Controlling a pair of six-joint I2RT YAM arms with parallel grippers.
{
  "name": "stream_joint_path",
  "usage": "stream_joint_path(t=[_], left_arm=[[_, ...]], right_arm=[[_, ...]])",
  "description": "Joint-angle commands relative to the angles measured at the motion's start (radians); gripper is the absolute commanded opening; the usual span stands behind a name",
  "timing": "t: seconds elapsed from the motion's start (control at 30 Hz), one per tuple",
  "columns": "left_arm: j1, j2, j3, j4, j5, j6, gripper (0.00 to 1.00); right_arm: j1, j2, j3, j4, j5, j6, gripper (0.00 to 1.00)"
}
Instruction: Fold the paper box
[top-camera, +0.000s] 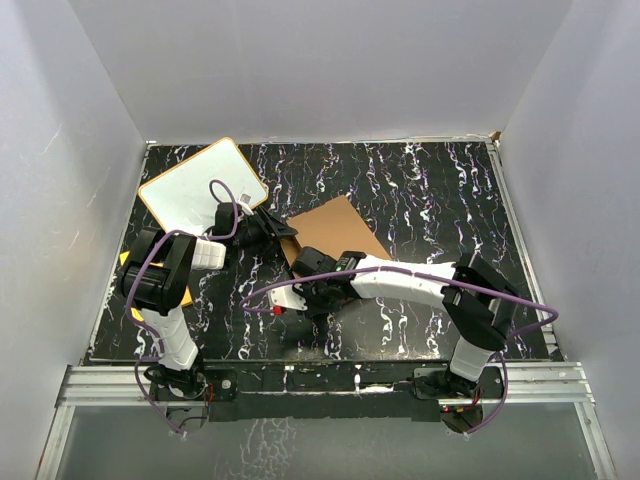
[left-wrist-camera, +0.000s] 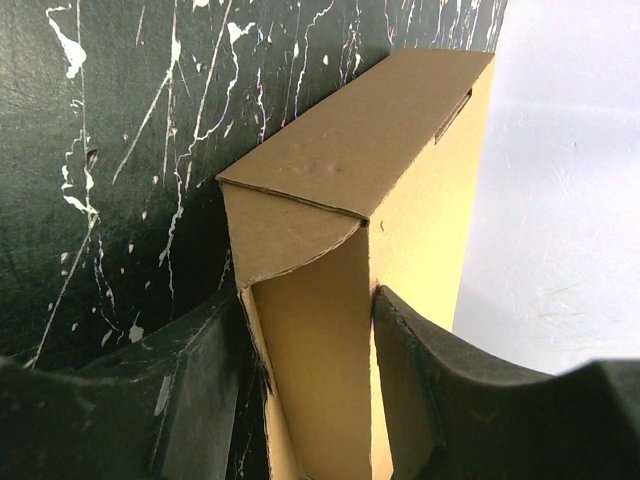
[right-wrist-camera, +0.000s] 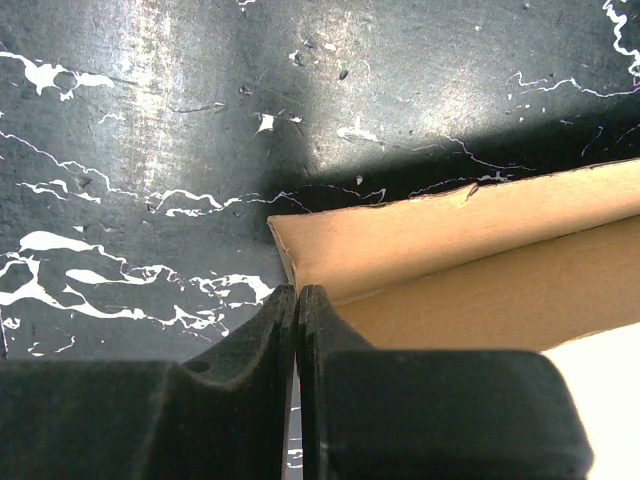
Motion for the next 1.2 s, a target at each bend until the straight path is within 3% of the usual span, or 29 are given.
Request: stream_joint_path(t=[0.0, 0.67, 1.17], left_arm=[[-0.001, 0.076, -0.058, -0.242, -0.098, 0.070, 0.32], [0.002, 0.077, -0.062, -0.237, -0.096, 0.069, 0.32], [0.006, 0.076, -0.062, -0.237, -0.094, 0.069, 0.32]], right_arm=[[0.003, 0.011, 0.062, 0.070, 0.044, 0.050, 0.08], [0.000, -0.027, 0.002, 0.145, 0.105, 0.083, 0.08], [-0.014, -0.069, -0.036, 0.164, 0.044, 0.123, 0.08]])
